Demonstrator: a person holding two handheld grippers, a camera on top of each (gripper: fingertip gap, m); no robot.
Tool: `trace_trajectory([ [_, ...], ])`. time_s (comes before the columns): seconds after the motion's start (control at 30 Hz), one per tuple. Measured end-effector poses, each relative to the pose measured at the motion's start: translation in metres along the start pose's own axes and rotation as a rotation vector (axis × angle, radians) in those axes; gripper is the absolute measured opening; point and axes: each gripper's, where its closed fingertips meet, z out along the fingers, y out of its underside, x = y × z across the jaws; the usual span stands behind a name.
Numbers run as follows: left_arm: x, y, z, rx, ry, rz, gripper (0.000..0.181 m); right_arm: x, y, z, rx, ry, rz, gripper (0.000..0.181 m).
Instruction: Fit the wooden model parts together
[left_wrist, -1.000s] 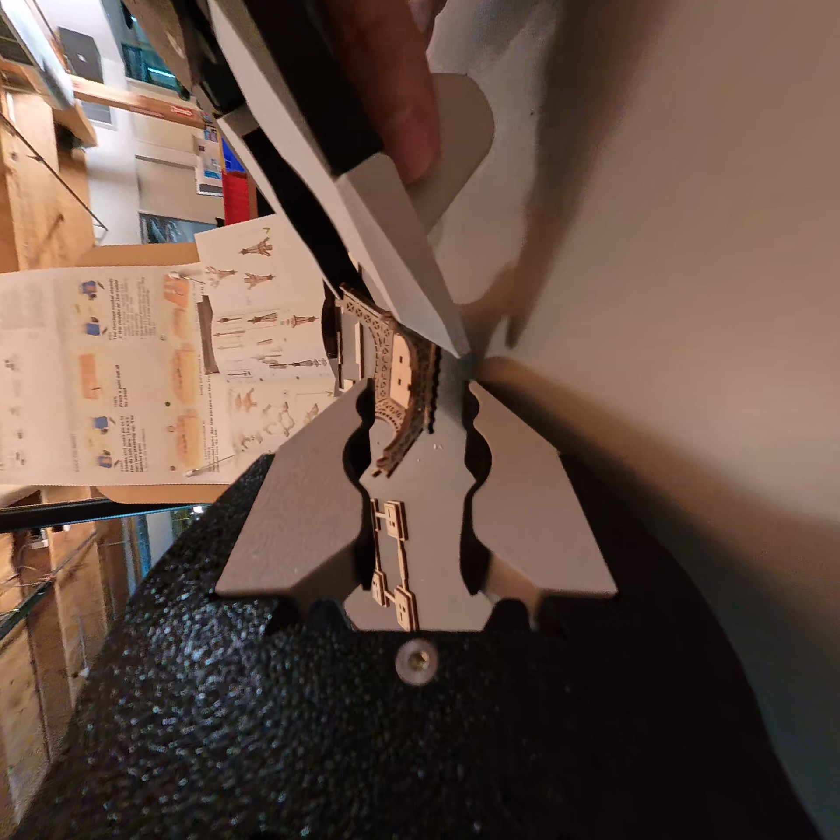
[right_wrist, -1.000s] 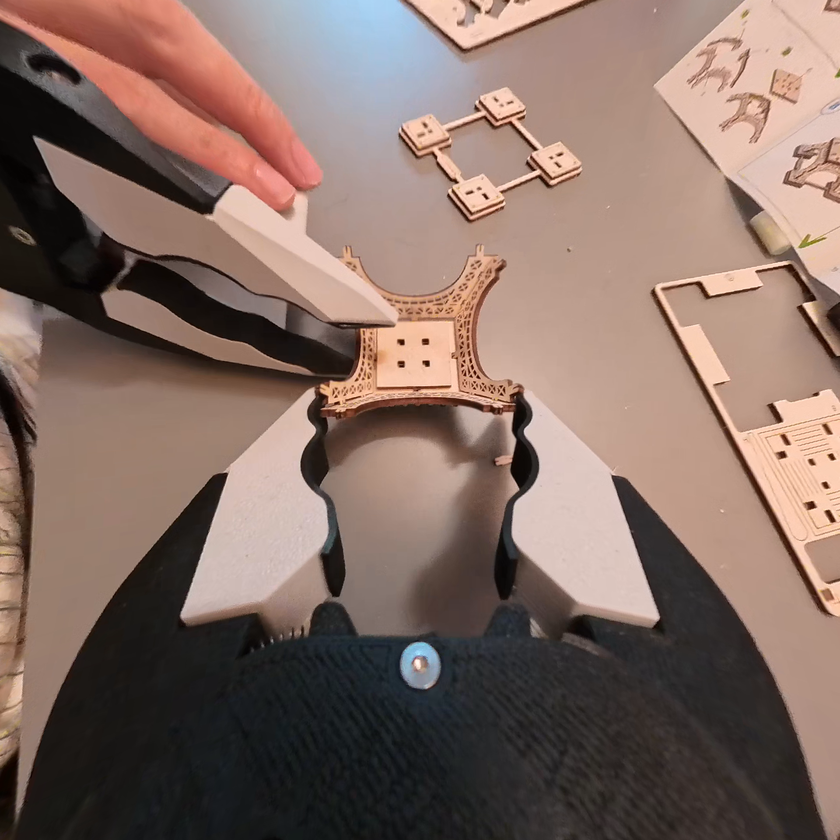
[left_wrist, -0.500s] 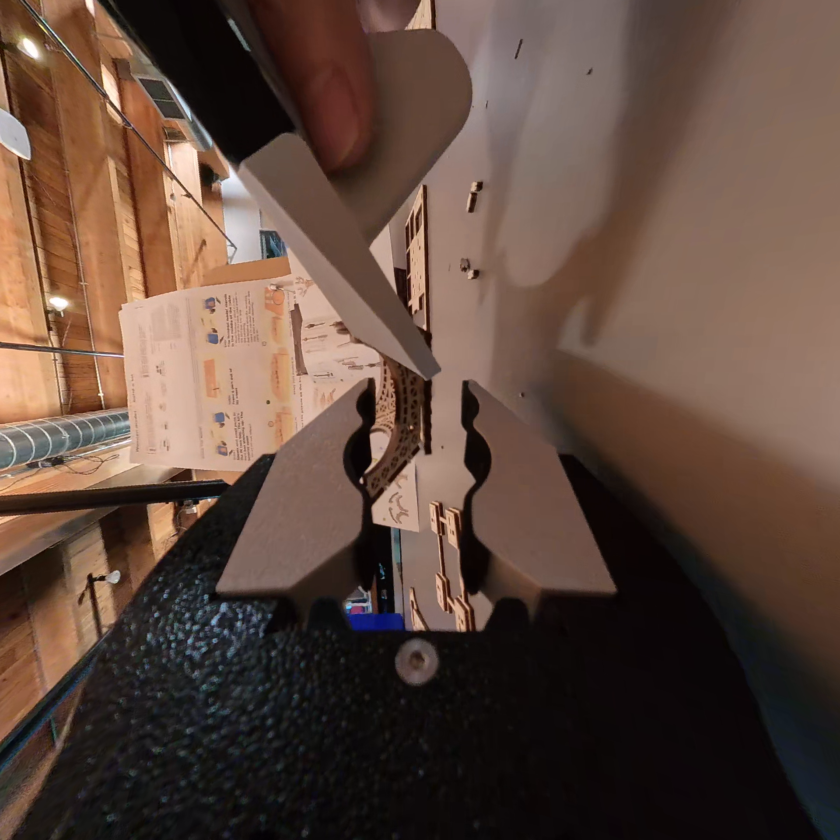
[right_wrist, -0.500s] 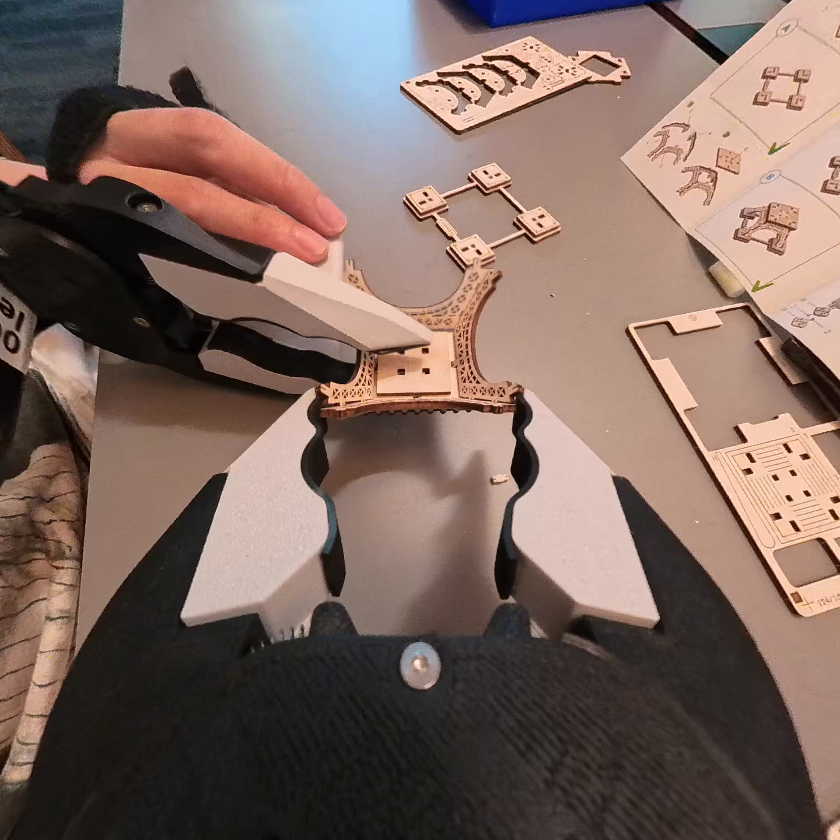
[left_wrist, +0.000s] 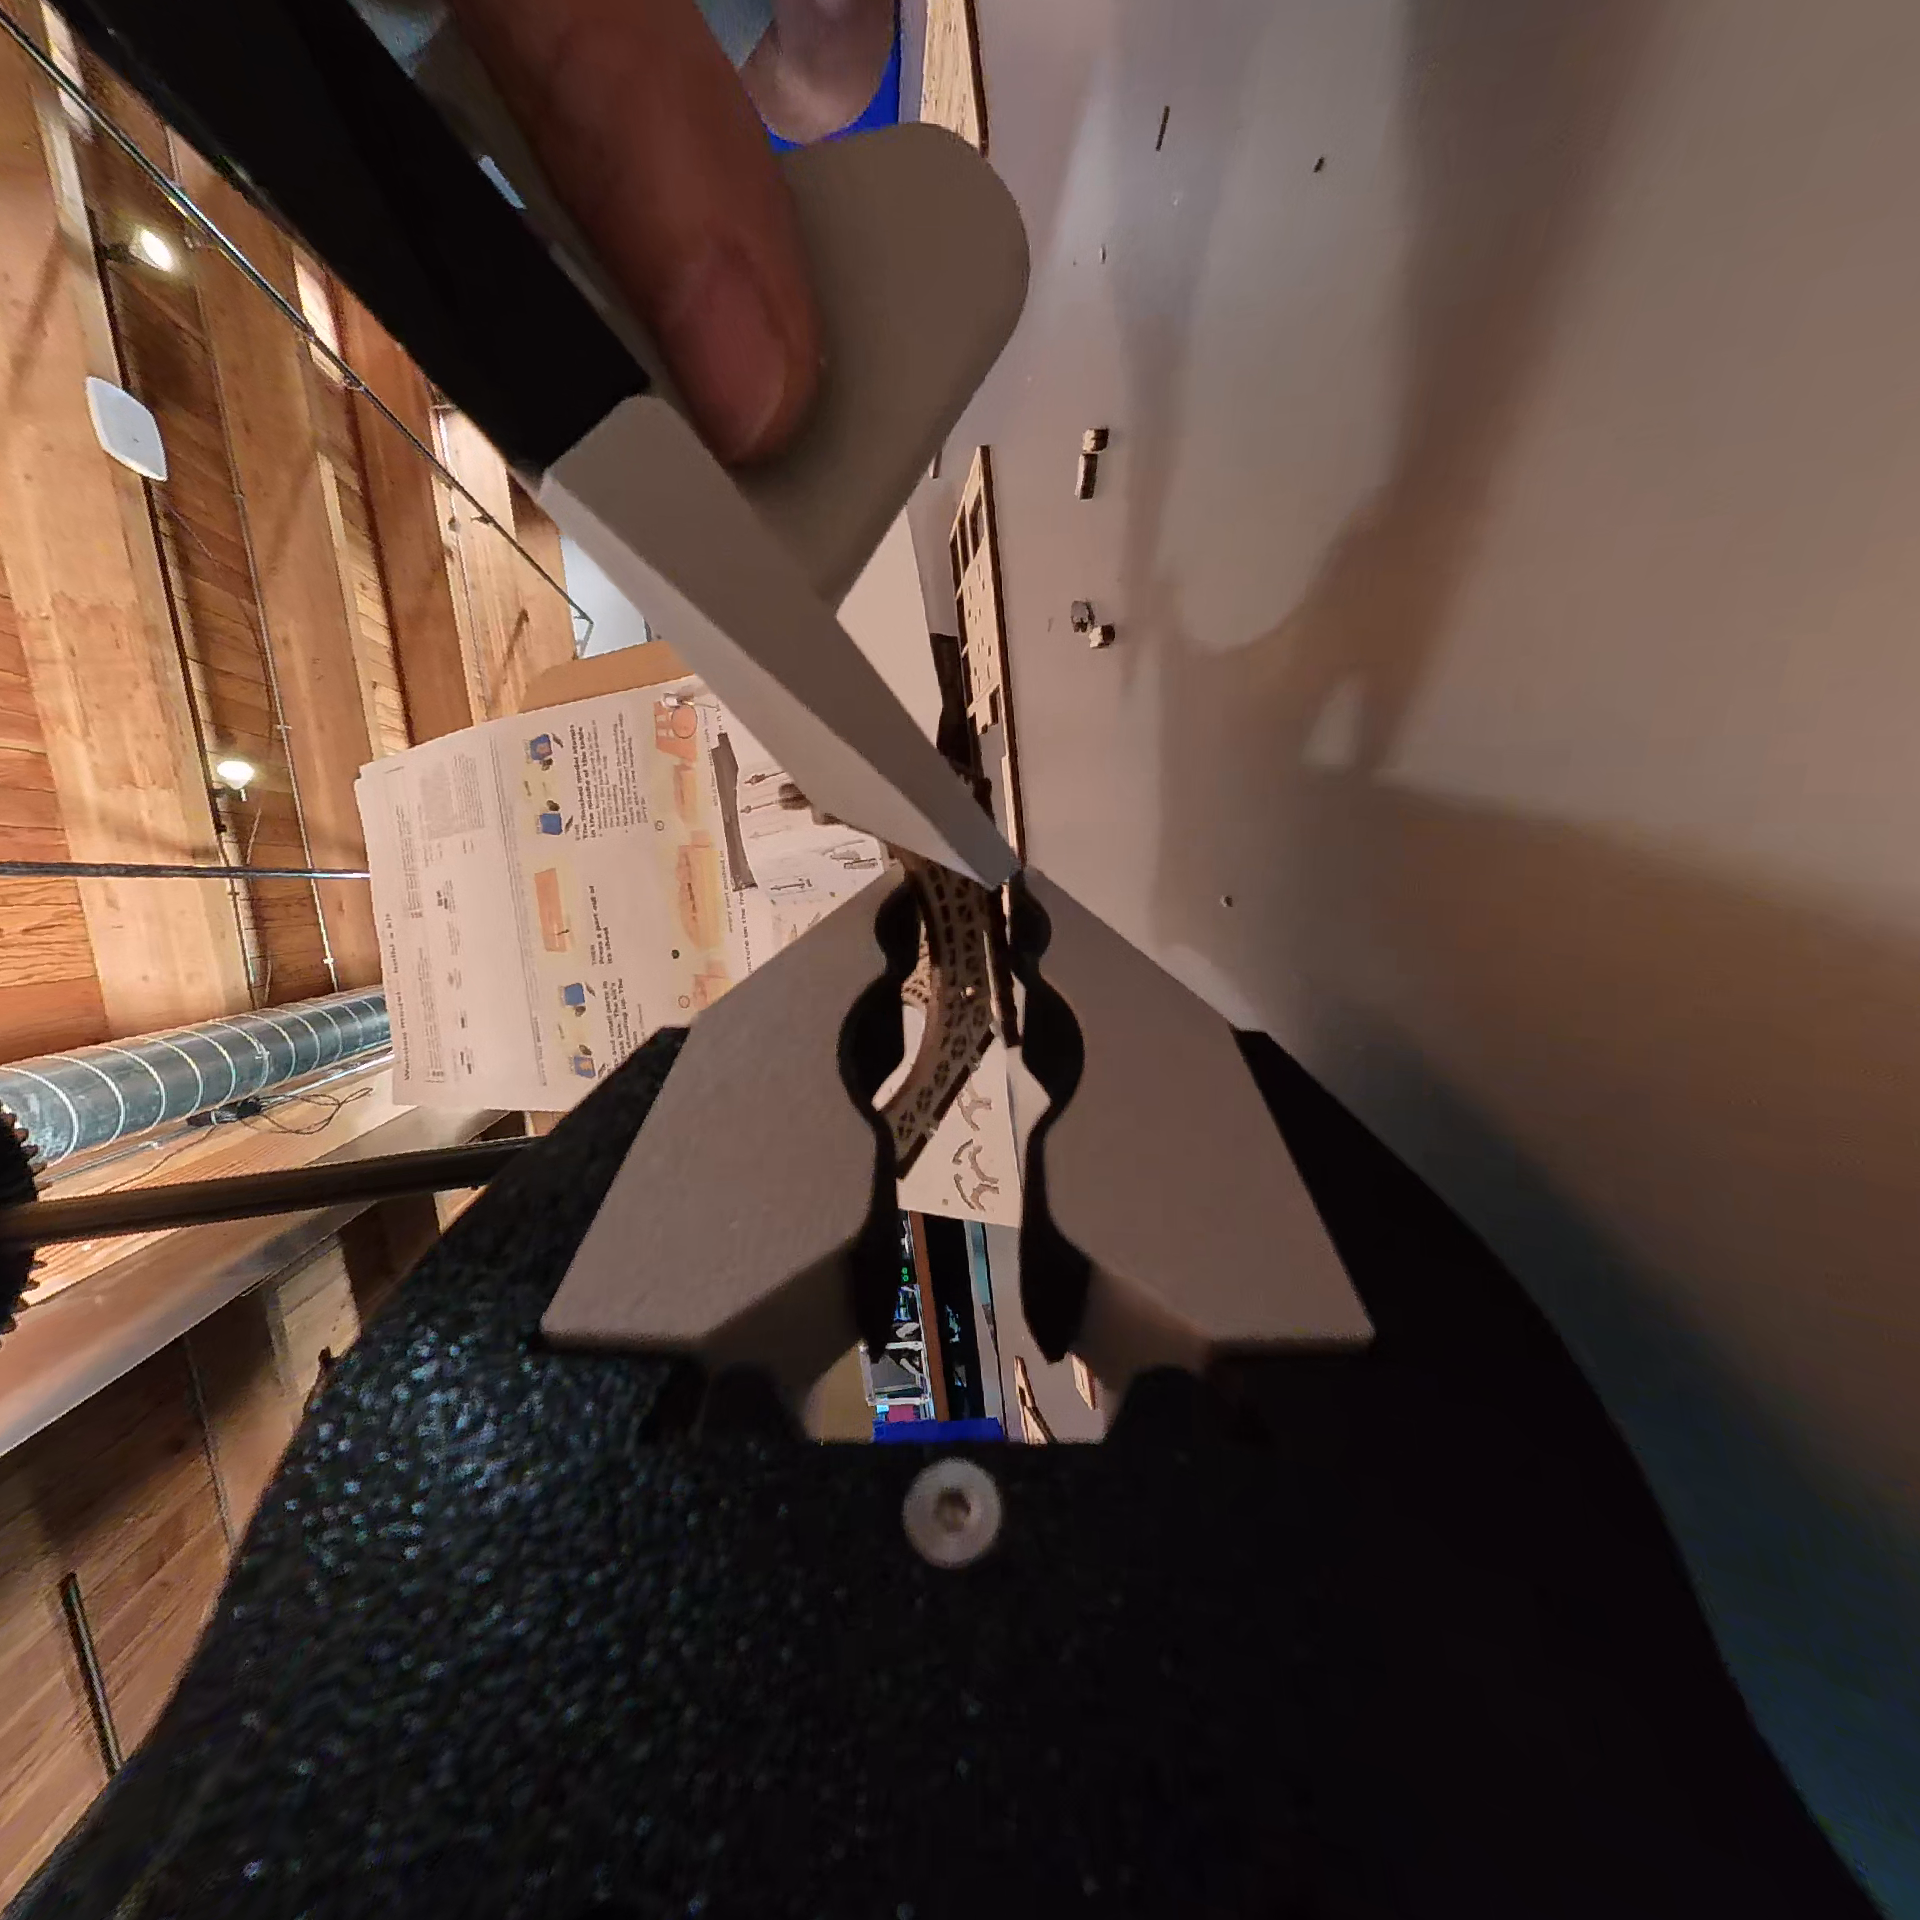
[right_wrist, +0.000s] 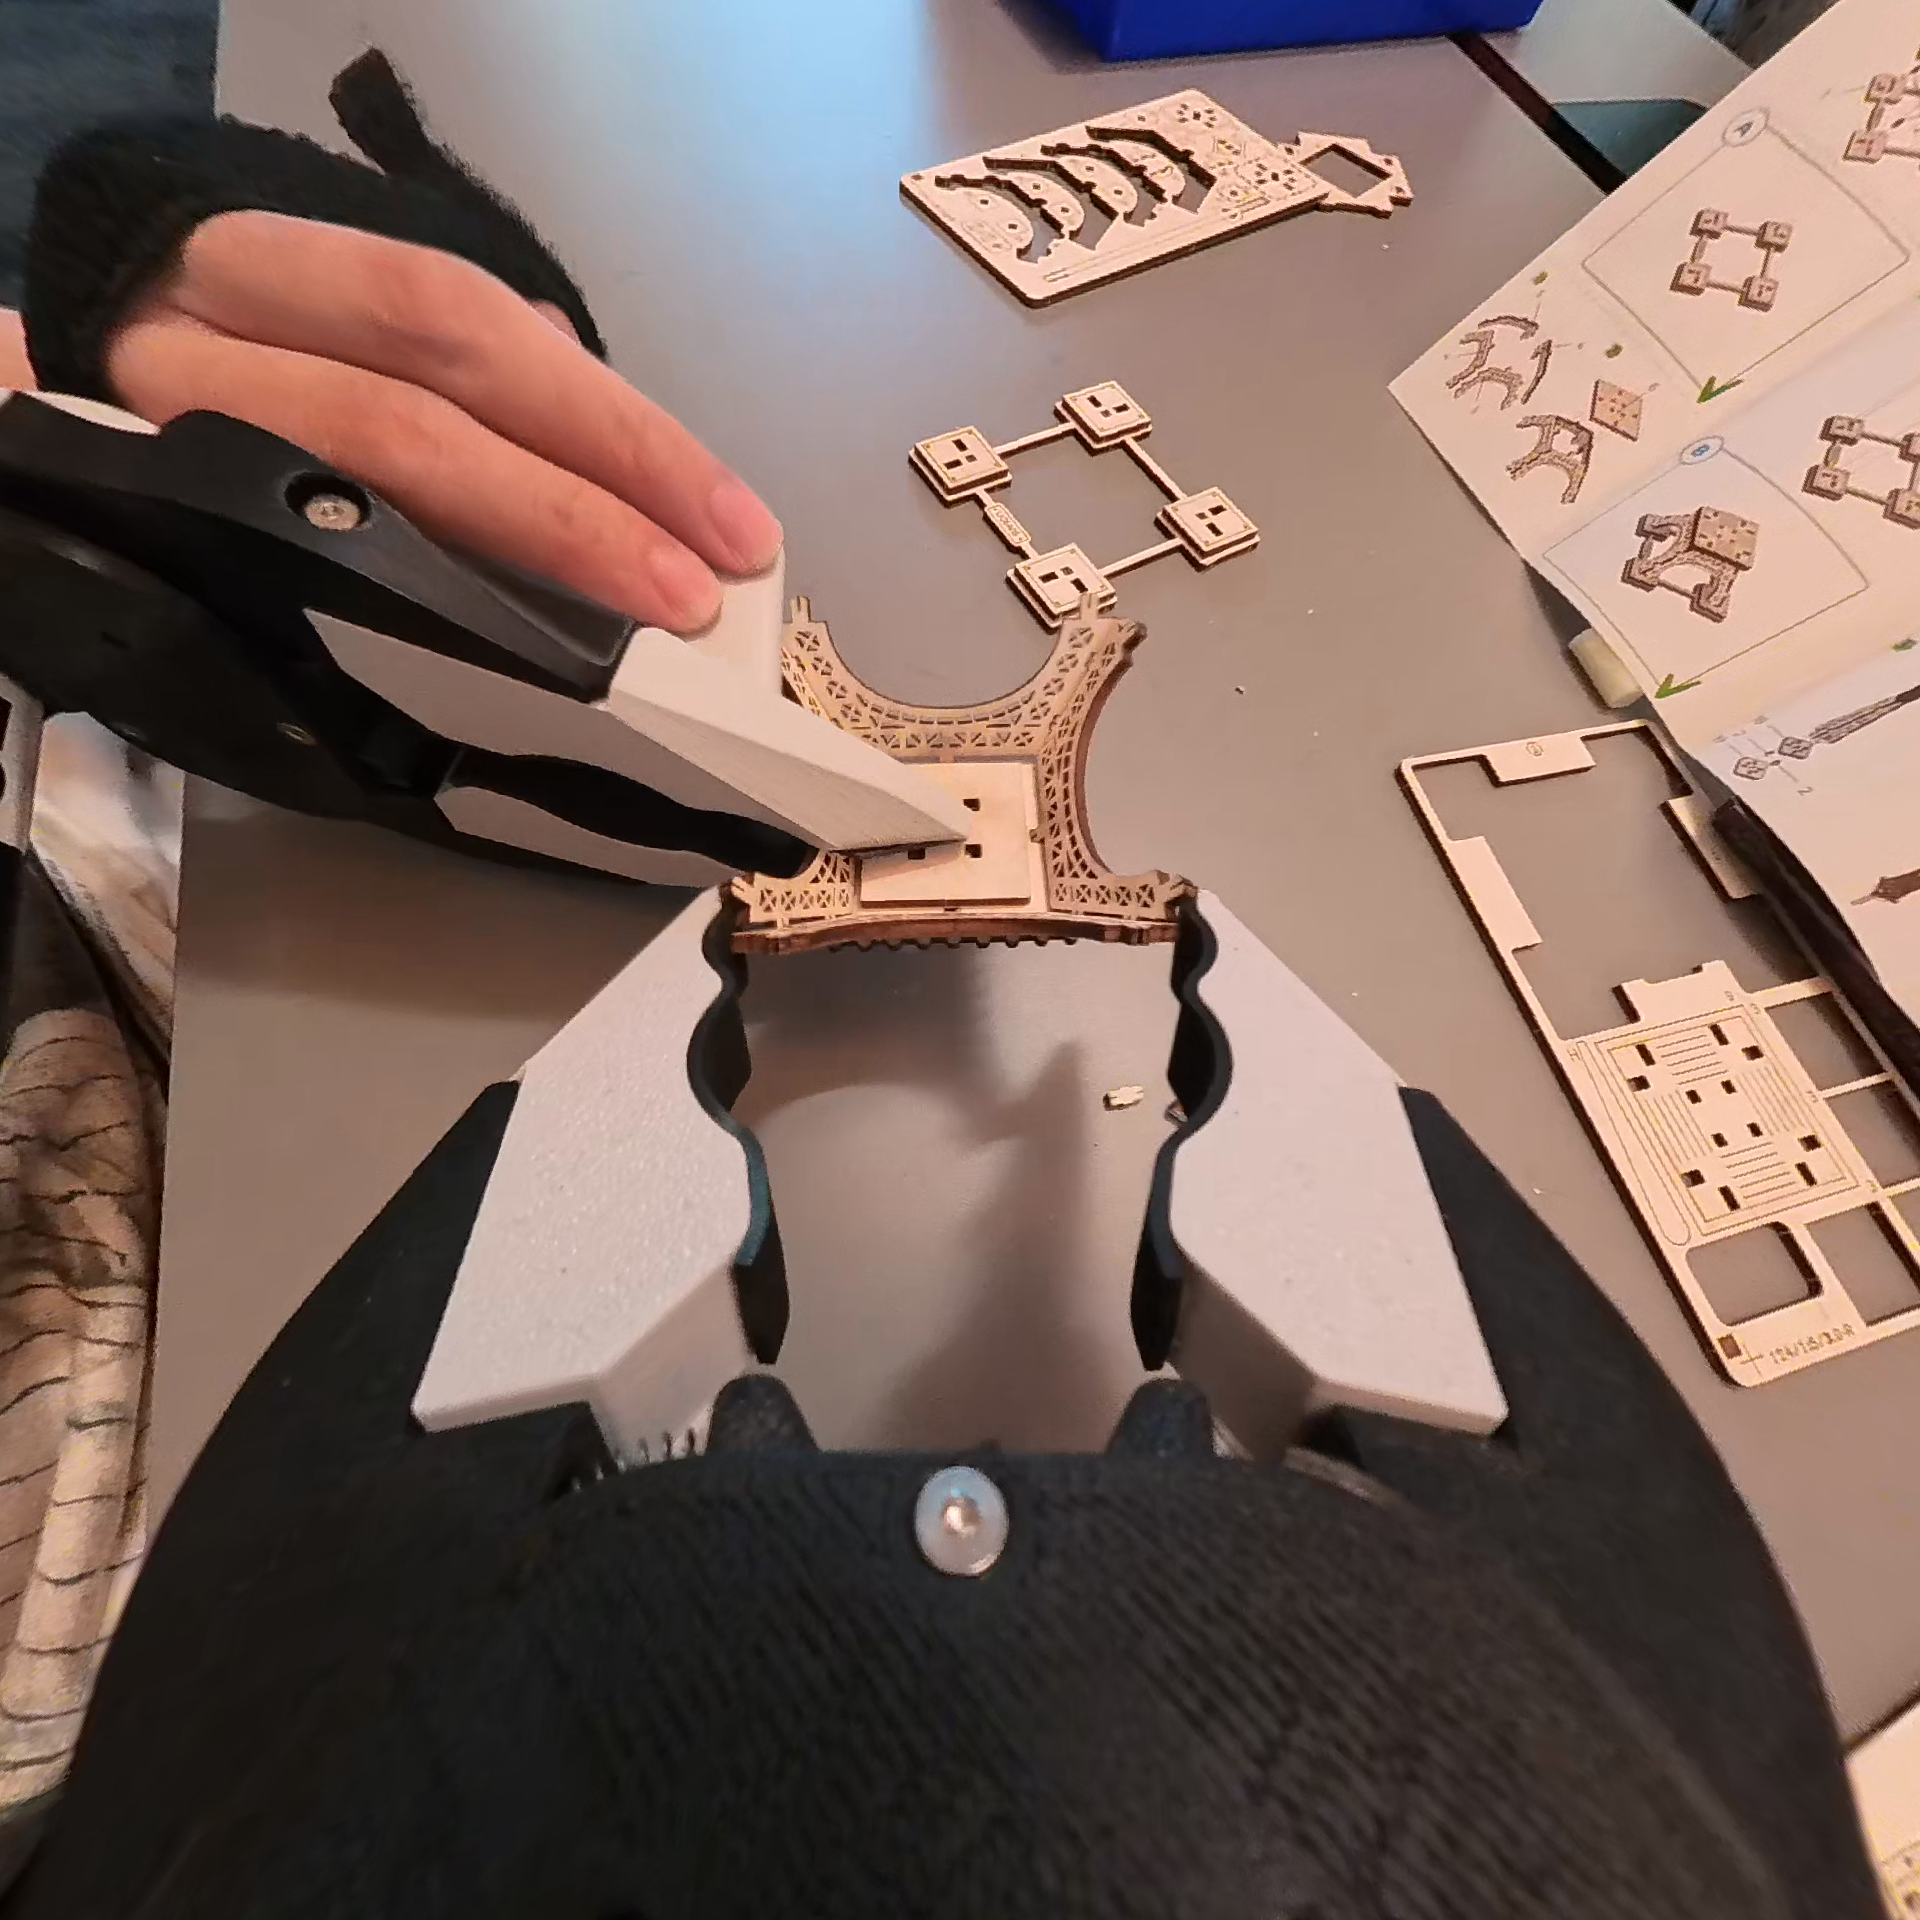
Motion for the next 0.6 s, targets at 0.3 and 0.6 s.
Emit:
trace_trajectory([
  [0.3,-0.018,0.001,-0.006,0.061,0.044,-0.155,0.012,-0.001,-0.012,-0.013,0.059,-0.008,-0.033,0.085],
  [0.6,-0.089,-0.005,-0.031,0.491,0.224,-1.276,0.012,0.001,-0.045,-0.055,0.369,-0.139,0.101,0.085],
])
